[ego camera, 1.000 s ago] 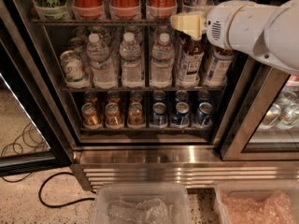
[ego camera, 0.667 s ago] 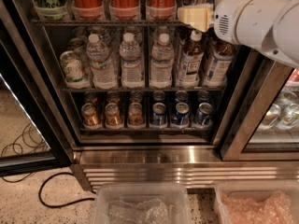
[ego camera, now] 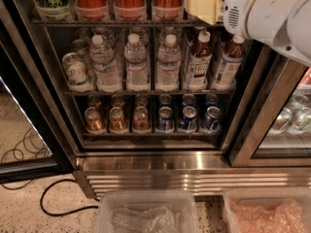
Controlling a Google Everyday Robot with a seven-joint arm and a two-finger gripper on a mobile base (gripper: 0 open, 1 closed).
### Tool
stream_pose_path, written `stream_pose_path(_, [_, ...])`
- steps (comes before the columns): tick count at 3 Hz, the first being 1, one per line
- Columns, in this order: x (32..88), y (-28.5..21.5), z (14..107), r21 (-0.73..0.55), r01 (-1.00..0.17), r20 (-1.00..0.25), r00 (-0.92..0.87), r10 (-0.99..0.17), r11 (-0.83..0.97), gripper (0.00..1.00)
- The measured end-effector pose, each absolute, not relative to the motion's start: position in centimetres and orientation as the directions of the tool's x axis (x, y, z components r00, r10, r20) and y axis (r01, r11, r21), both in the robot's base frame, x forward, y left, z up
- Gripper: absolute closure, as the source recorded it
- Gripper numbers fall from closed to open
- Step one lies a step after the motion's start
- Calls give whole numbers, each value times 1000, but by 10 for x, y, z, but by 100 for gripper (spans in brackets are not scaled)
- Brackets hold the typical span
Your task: Pick redbull can from top shelf of fridge
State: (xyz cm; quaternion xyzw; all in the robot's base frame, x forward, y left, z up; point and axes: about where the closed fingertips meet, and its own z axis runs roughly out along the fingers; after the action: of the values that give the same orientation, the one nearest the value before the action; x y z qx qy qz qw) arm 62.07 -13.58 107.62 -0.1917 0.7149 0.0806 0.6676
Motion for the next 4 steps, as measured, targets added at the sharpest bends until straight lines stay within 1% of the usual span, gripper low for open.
stream_pose_path(2, [619, -122, 1066, -104, -409, -988, -59, -140, 907, 28])
stream_pose_path(4, [633, -131, 1048, -98, -397, -987, -81, -142, 913, 29])
